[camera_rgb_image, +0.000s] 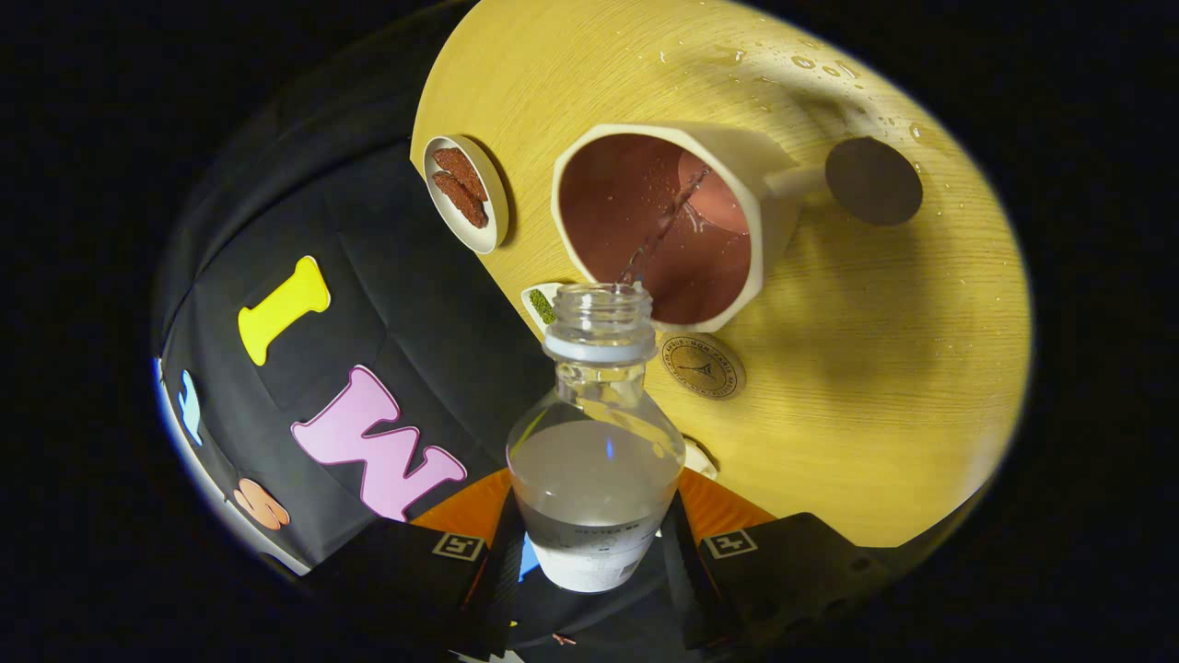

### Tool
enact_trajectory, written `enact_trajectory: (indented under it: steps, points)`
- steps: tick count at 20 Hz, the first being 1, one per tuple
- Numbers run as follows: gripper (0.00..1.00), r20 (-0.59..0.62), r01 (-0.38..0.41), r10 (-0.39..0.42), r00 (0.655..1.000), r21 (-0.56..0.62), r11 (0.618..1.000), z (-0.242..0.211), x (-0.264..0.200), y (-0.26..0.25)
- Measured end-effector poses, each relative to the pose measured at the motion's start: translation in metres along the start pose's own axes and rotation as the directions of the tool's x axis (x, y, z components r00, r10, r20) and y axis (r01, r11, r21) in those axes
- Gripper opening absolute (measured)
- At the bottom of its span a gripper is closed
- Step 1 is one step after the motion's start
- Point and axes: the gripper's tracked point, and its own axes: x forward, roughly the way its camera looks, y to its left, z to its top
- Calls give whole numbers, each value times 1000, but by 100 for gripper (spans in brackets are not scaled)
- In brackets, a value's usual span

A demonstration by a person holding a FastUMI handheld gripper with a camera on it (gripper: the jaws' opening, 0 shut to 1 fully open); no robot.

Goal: Take the bottle from table, then pour the juice into the cup, finally place the bottle on the coaster

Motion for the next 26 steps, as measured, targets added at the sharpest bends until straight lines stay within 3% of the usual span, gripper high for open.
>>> enact_trajectory:
  steps: [26]
  points:
    - [71,-61,7,10,998,272,962,-5,-17,30]
